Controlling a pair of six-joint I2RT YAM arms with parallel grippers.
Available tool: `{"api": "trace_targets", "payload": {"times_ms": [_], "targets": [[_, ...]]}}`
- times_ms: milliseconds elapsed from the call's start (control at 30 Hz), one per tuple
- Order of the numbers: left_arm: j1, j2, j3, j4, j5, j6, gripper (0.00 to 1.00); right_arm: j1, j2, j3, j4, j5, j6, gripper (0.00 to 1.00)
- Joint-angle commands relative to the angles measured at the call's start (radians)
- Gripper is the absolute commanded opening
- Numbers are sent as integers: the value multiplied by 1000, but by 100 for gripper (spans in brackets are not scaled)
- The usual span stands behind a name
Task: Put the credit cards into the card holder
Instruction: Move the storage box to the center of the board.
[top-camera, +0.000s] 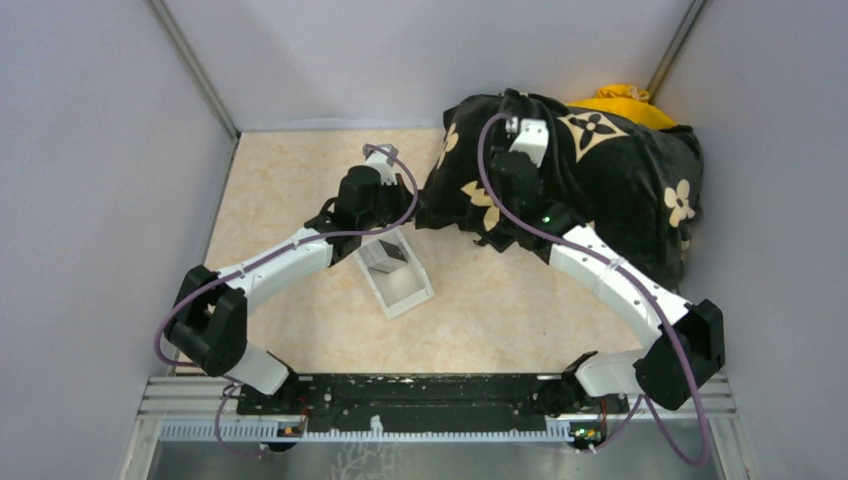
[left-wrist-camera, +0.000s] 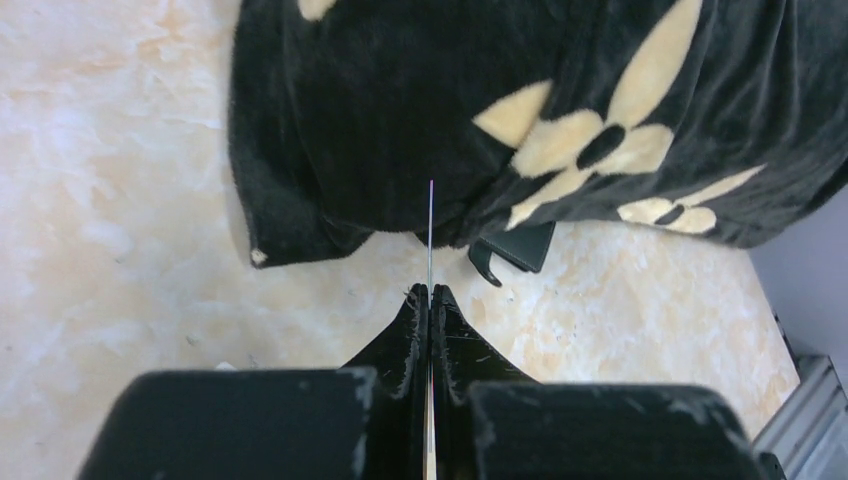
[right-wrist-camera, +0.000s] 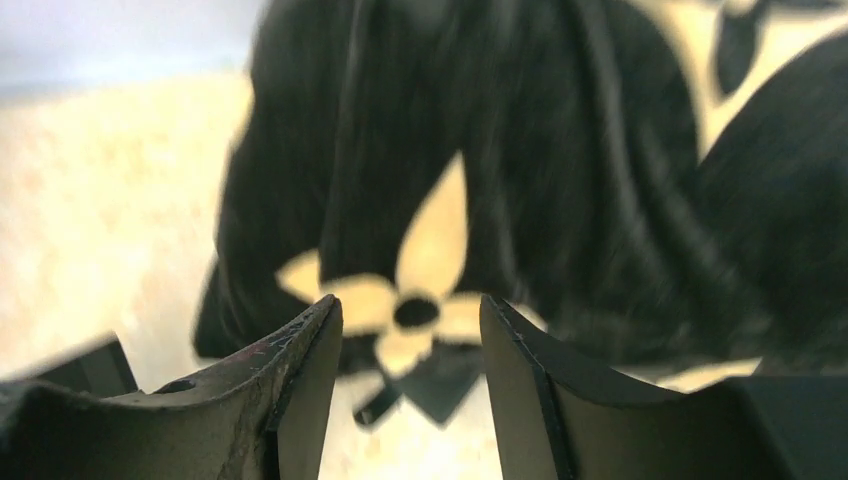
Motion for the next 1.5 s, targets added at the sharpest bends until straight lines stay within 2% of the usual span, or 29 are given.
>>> {"api": "trace_targets", "payload": {"times_ms": [0, 167, 433, 1033, 1467], "targets": [[-21, 28, -21, 20, 37, 6, 0, 40, -14, -116, -119, -186, 160, 53], [-29, 66, -25, 14, 41, -20, 0, 84, 60, -109, -181, -253, 140, 54], [-44, 136, -25, -38, 17, -68, 0, 102, 162, -134, -190, -315, 136, 55], [-79, 211, -24, -133, -177, -159, 0, 103, 392, -111, -129, -254, 91, 54], [-79, 173, -82, -110, -324, -182, 0, 82, 442, -90, -42, -189, 18, 51]]}}
